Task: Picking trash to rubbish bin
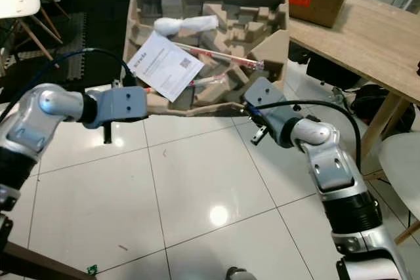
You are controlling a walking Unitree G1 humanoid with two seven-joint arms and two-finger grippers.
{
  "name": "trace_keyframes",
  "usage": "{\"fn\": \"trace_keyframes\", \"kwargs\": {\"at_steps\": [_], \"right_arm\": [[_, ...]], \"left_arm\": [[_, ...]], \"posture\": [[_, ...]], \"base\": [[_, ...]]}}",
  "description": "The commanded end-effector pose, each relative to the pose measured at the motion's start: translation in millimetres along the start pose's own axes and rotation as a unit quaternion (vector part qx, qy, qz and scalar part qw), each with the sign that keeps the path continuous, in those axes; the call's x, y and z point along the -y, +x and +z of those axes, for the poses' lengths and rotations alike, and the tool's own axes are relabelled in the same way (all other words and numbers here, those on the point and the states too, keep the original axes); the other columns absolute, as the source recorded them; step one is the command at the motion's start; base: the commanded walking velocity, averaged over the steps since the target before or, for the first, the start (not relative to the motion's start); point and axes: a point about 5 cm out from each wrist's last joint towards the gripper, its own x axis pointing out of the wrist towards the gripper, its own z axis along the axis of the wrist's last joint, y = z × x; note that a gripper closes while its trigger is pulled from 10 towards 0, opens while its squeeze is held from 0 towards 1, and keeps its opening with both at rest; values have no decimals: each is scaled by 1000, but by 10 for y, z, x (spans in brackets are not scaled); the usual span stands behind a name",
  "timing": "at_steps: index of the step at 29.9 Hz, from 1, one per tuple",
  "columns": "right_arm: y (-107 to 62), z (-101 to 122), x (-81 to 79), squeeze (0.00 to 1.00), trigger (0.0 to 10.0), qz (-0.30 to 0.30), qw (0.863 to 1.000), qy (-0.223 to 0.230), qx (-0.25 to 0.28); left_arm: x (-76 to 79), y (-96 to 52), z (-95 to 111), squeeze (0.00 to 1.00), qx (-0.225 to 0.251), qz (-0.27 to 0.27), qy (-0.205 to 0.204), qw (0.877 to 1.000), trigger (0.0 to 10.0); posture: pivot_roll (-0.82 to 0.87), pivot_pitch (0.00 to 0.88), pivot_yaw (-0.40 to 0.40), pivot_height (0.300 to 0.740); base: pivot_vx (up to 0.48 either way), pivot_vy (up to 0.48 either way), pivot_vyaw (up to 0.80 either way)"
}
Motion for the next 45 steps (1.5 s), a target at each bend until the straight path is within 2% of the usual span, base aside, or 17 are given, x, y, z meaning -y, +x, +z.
{"fn": "trace_keyframes", "kwargs": {"at_steps": [1,13,18,30,45], "right_arm": [[-38,27,86,0,10000,-37,999,1,7],[-54,19,117,0,10000,-48,999,4,6],[-159,-66,278,0,10000,-73,997,-1,-12],[-136,-46,264,0,10000,-76,997,5,-9],[-137,-53,232,0,10000,-78,997,11,-9]], "left_arm": [[-21,81,262,0,61,-15,49,997,10000],[-52,99,270,0,65,-15,53,996,10000],[-70,72,241,0,60,-11,53,997,10000],[-87,97,294,0,69,-14,63,996,10000],[-105,128,349,0,76,-26,78,994,10000]], "posture": [[22,106,18,740],[15,108,19,740],[8,106,19,740],[6,102,22,740],[-1,96,38,740]], "base": [[244,0,0],[289,0,0],[336,0,0],[336,0,0],[334,0,-781]]}}
